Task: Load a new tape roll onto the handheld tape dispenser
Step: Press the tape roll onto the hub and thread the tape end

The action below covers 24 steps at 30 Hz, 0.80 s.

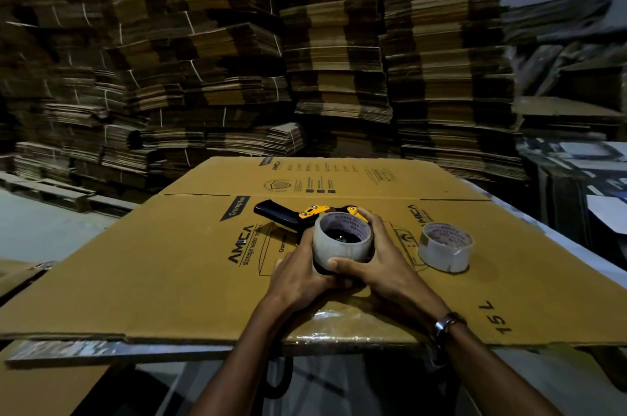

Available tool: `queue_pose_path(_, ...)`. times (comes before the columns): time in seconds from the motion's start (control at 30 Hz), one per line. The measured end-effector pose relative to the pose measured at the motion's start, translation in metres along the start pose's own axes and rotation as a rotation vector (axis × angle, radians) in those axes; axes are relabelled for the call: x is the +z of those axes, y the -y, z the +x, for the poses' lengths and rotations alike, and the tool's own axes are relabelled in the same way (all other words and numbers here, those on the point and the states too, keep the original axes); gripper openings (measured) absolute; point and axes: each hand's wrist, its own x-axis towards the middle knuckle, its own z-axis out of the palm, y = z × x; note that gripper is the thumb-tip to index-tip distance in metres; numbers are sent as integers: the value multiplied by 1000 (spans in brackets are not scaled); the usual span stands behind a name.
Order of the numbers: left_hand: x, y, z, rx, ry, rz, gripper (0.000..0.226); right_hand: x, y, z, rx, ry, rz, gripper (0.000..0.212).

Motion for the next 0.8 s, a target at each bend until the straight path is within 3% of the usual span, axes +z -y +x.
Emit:
queue_pose_path(0.13, 0, 0, 1, 5, 3, -5, 98, -3, 0, 7, 42, 60, 32, 117)
queue_pose_path(0.27, 1, -1, 0, 3, -14, -16, 95, 0, -5, 8, 29, -2, 7, 104)
queue_pose_path(0.5, 3, 1, 0, 30, -21, -3, 97, -2, -6, 3, 17, 39, -10, 109)
queue_pose_path(0.8, 1, 2, 0, 7, -16, -46, 102, -1, 0, 5, -16, -44, -137, 102)
